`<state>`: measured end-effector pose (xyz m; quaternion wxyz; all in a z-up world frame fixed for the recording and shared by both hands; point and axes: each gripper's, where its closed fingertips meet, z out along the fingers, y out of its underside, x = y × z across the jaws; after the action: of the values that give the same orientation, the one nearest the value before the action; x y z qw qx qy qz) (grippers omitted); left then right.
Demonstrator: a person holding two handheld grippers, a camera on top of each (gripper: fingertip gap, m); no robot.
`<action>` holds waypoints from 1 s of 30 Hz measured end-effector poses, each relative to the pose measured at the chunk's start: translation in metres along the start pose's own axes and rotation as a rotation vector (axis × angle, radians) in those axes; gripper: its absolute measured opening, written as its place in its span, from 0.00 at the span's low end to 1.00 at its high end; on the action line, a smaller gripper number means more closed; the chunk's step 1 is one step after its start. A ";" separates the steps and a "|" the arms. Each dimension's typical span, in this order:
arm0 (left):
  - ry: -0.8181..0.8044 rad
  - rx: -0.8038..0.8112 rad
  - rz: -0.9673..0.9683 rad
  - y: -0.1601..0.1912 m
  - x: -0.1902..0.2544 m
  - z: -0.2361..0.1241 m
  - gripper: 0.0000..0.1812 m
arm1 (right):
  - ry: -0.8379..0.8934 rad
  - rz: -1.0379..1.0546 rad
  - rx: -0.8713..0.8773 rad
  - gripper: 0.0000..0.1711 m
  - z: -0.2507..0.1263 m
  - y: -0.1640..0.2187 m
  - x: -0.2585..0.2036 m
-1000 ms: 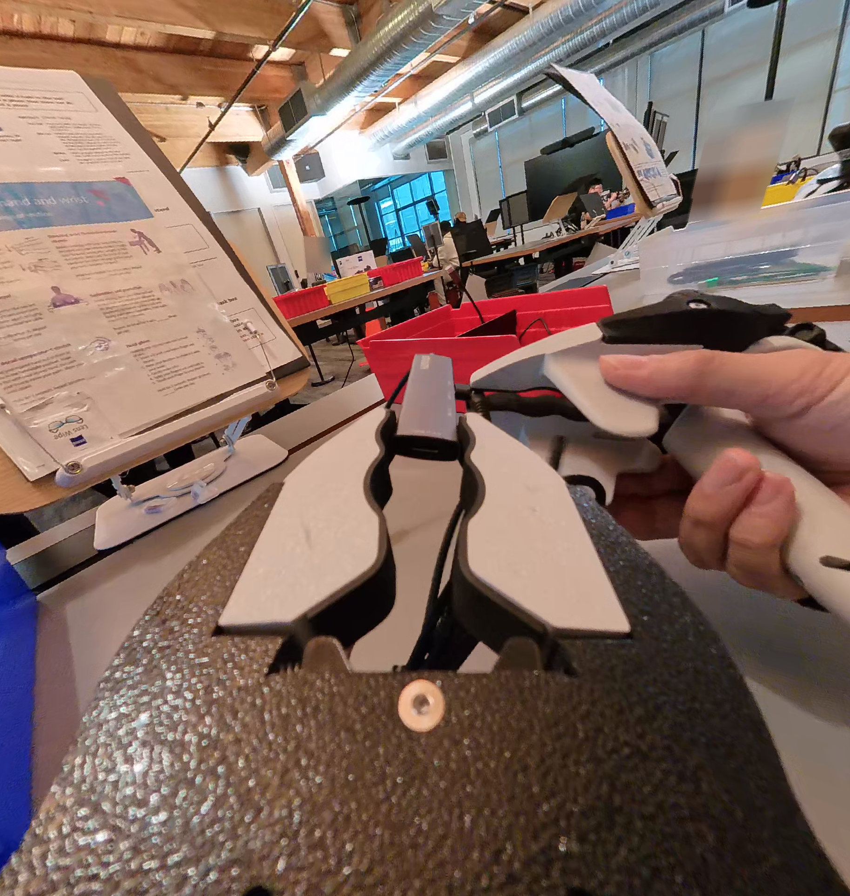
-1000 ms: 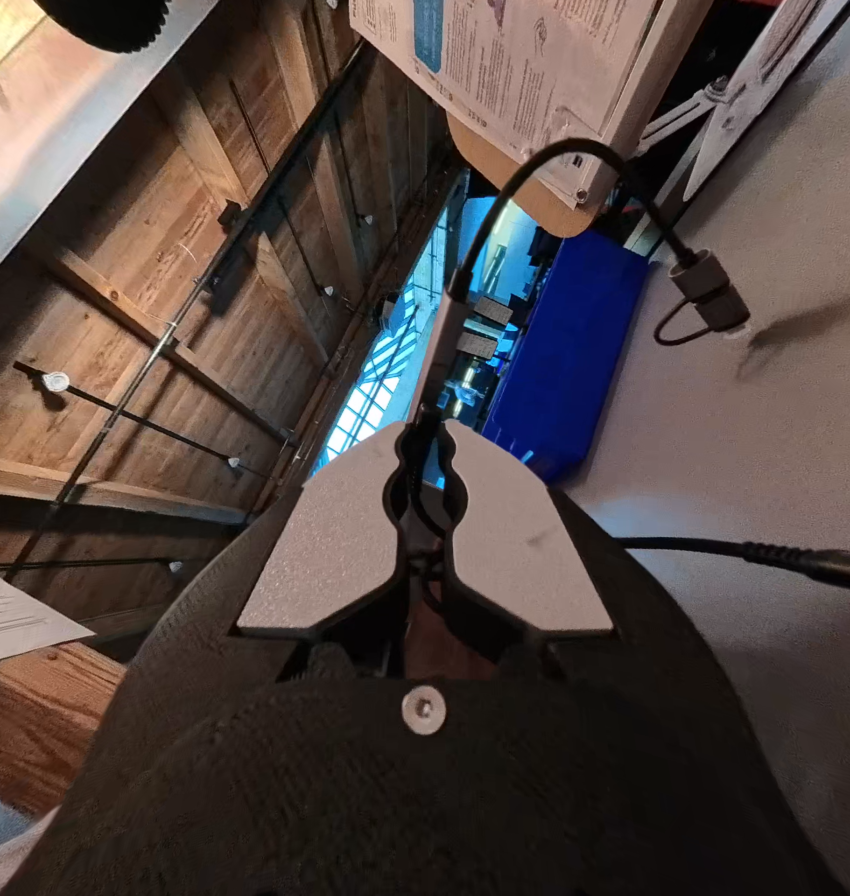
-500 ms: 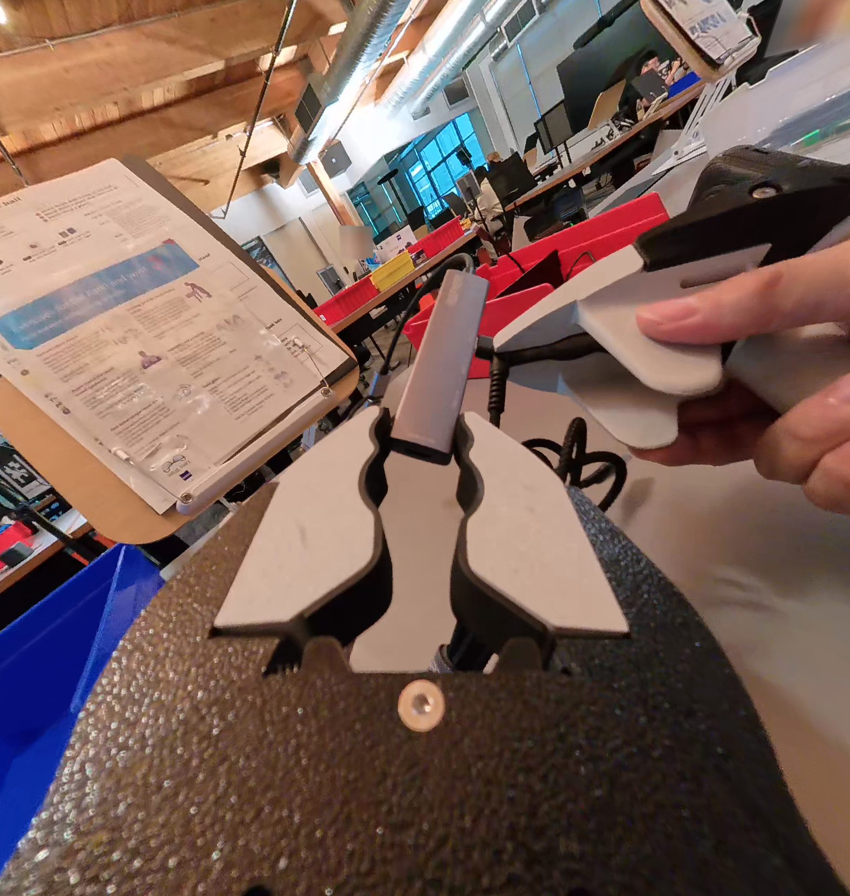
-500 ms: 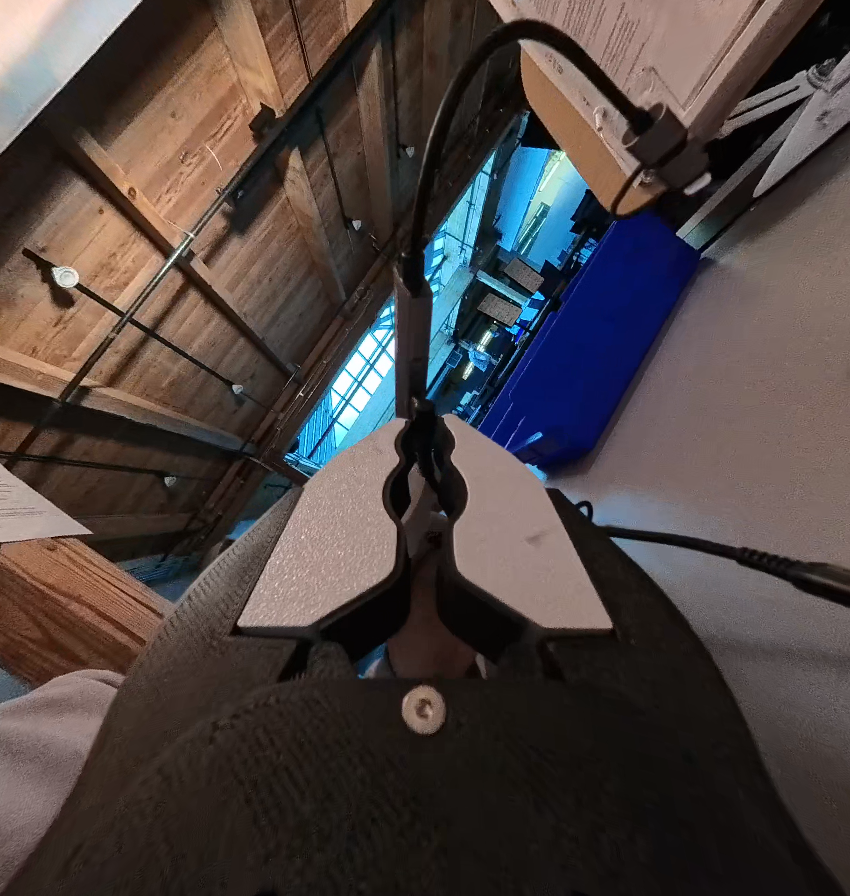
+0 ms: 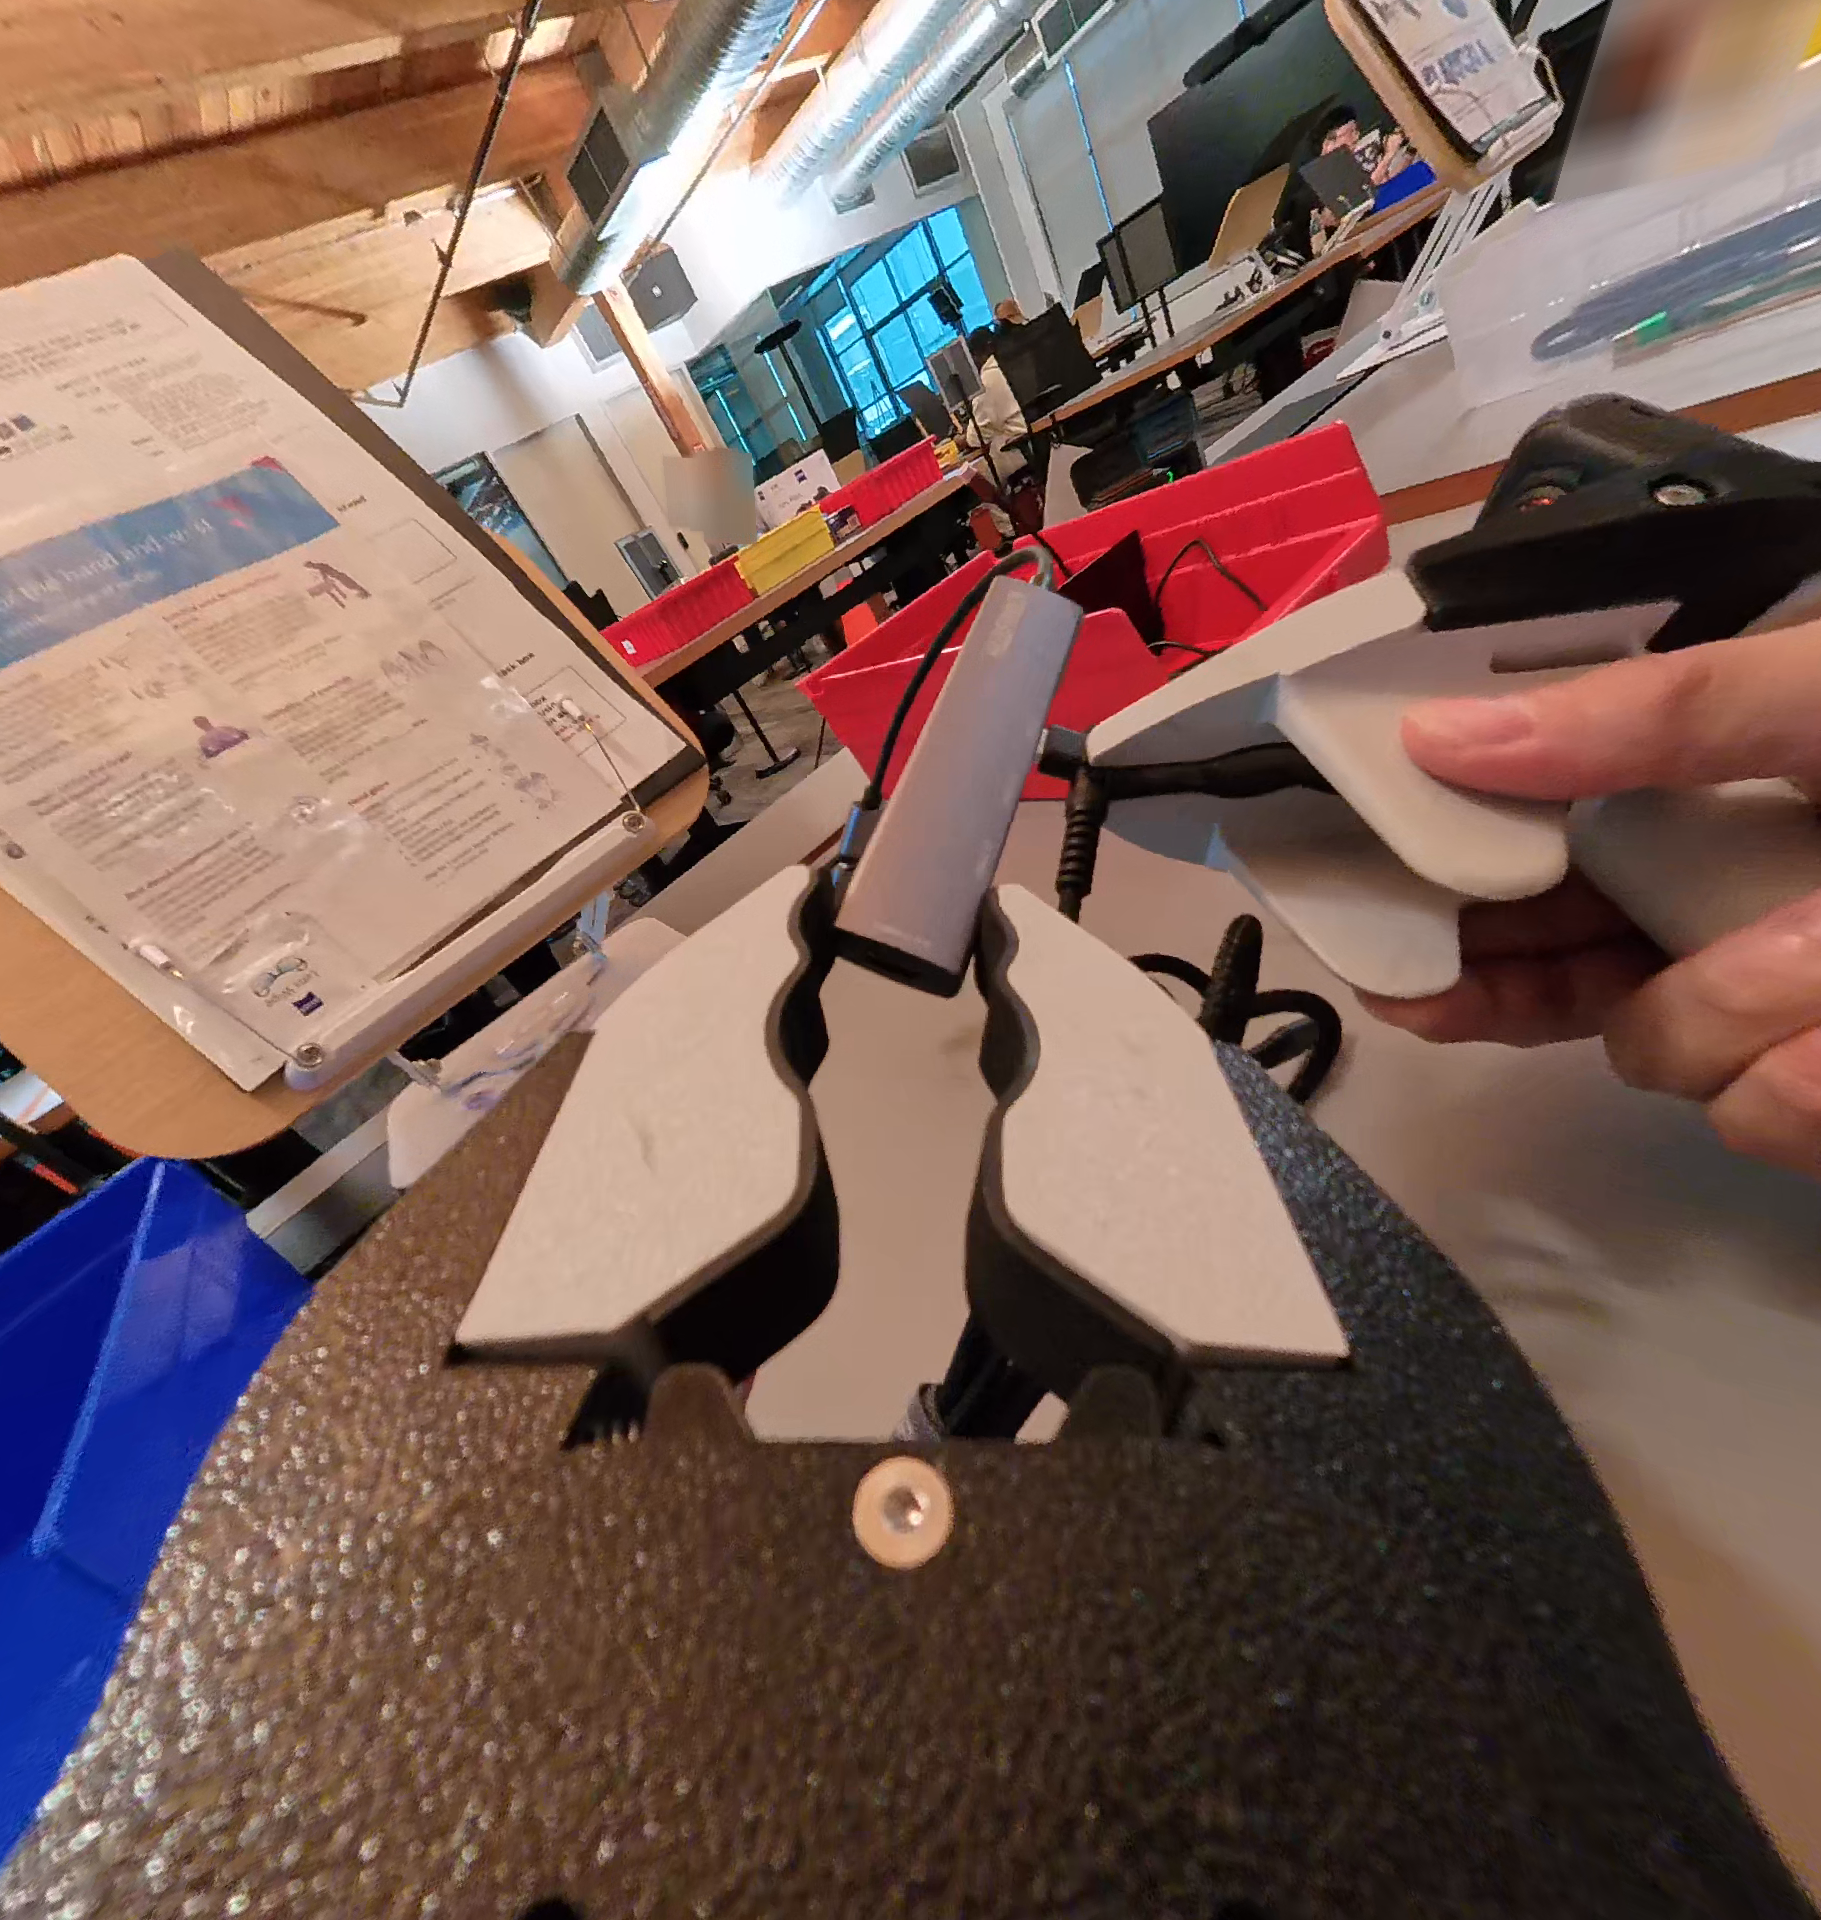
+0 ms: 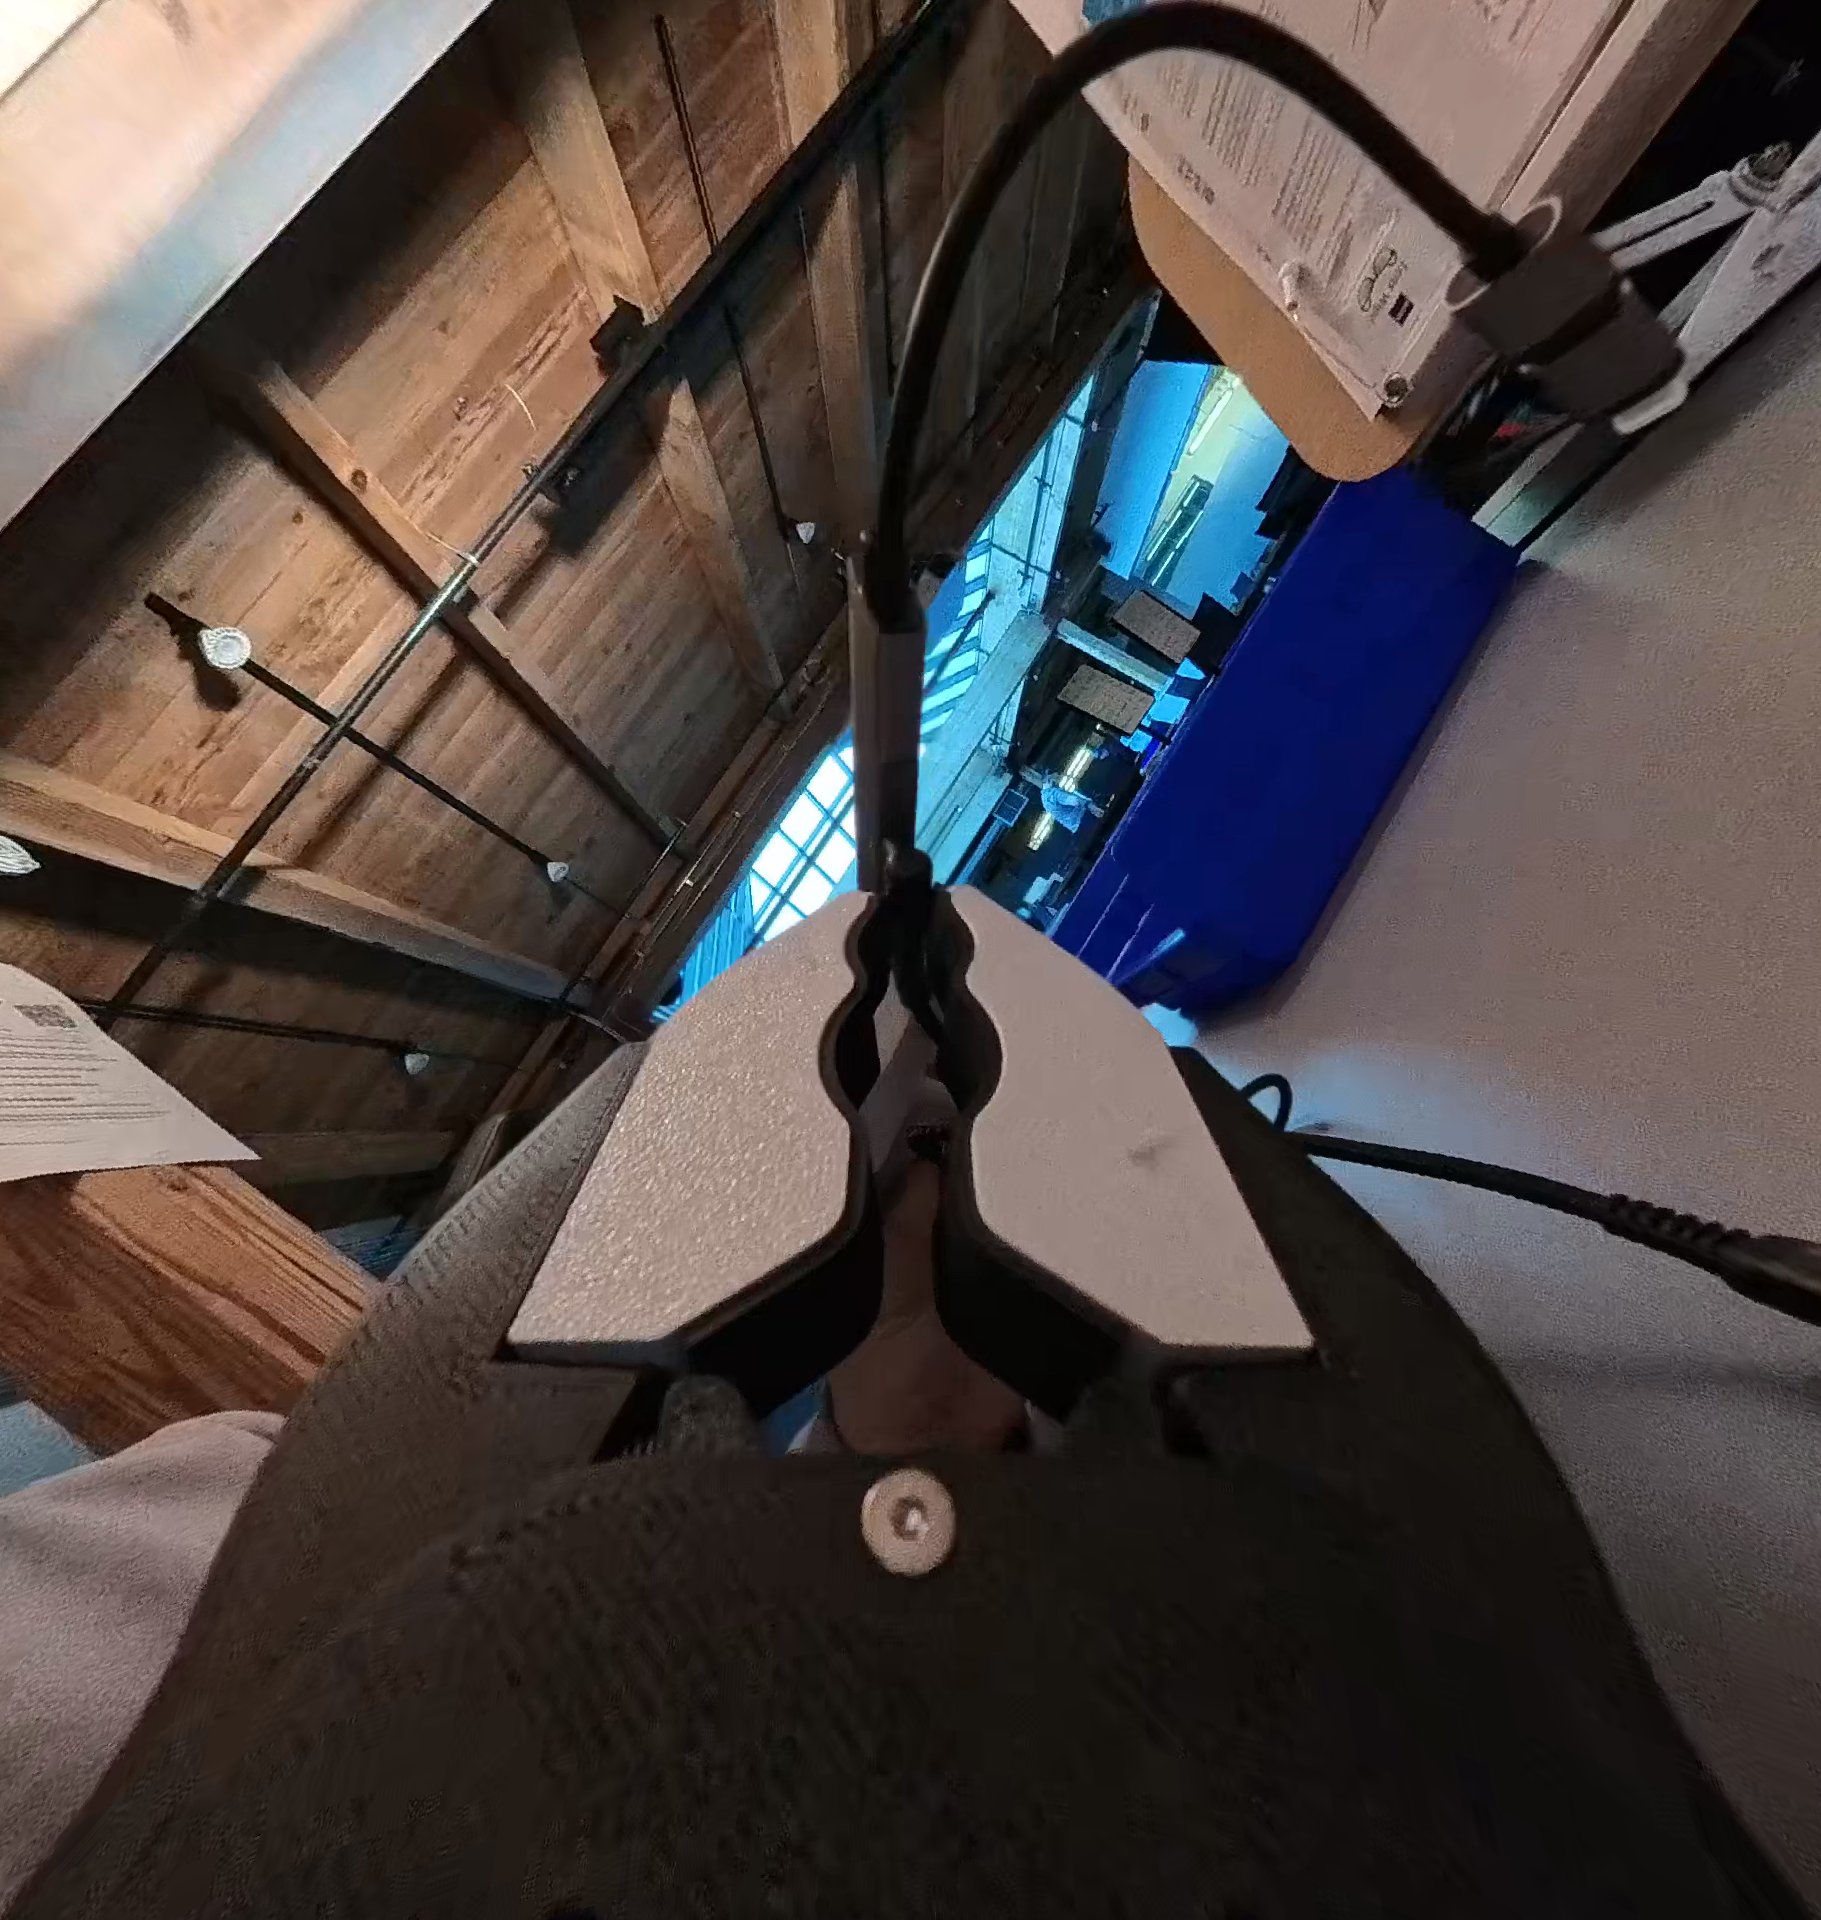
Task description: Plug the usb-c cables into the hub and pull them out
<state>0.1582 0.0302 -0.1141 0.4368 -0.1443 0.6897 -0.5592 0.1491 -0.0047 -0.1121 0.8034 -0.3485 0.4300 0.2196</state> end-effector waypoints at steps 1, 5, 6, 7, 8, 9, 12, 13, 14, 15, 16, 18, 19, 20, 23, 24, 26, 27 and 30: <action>0.006 -0.006 0.001 0.000 0.001 0.001 0.14 | 0.006 0.003 0.011 0.05 -0.001 0.000 0.000; 0.022 0.007 -0.030 -0.006 0.007 0.002 0.14 | 0.002 -0.022 0.027 0.05 -0.008 -0.003 -0.006; 0.021 0.005 -0.017 -0.006 0.007 0.001 0.14 | 0.006 -0.027 0.027 0.05 -0.009 -0.002 -0.007; 0.012 0.005 0.001 -0.007 0.006 0.001 0.15 | 0.005 -0.029 0.029 0.05 -0.009 -0.001 -0.008; 0.007 0.005 0.011 -0.008 0.007 0.001 0.15 | 0.007 -0.034 0.035 0.05 -0.010 -0.002 -0.008; 0.006 -0.001 0.011 -0.007 0.007 0.002 0.15 | 0.017 -0.040 0.035 0.05 -0.011 -0.002 -0.007; 0.004 -0.008 -0.026 -0.006 0.009 0.002 0.15 | 0.028 -0.046 0.071 0.05 -0.012 -0.003 -0.006; -0.004 -0.009 -0.034 -0.007 0.008 0.002 0.15 | 0.023 -0.043 0.081 0.05 -0.012 -0.003 -0.007; -0.004 -0.013 -0.039 -0.006 0.008 0.002 0.15 | 0.018 -0.035 0.092 0.05 -0.011 -0.003 -0.005; -0.002 -0.018 -0.060 -0.004 0.007 0.003 0.15 | 0.014 -0.013 0.105 0.05 -0.010 -0.004 -0.004; 0.003 -0.017 -0.092 -0.003 0.009 0.004 0.14 | 0.013 -0.003 0.124 0.05 -0.009 -0.006 -0.003; 0.039 0.027 -0.143 -0.008 0.009 0.004 0.14 | -0.002 -0.001 0.124 0.05 -0.007 -0.011 -0.007; 0.055 0.041 -0.148 -0.009 0.008 0.004 0.14 | 0.000 -0.032 0.104 0.05 -0.004 -0.012 -0.009; 0.066 0.050 -0.171 -0.009 0.006 0.004 0.14 | 0.021 -0.071 0.091 0.05 -0.002 -0.012 -0.010; 0.073 0.092 -0.202 -0.013 0.003 0.001 0.13 | 0.041 -0.107 0.103 0.05 0.004 -0.012 -0.014; 0.080 0.088 -0.200 -0.012 0.003 0.001 0.13 | 0.057 -0.110 0.113 0.05 0.005 -0.012 -0.012; 0.090 0.107 -0.195 -0.013 0.003 -0.001 0.13 | 0.053 -0.104 0.115 0.05 0.006 -0.012 -0.011; 0.103 0.111 -0.190 -0.013 0.004 -0.001 0.13 | 0.042 -0.083 0.125 0.05 0.006 -0.012 -0.011; 0.126 0.157 -0.157 -0.015 0.005 -0.004 0.13 | 0.020 -0.060 0.078 0.05 0.006 -0.008 -0.014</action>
<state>0.1482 0.0241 -0.1031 0.3573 -0.1279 0.6565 -0.6519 0.1503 -0.0059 -0.0950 0.8183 -0.3316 0.4355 0.1751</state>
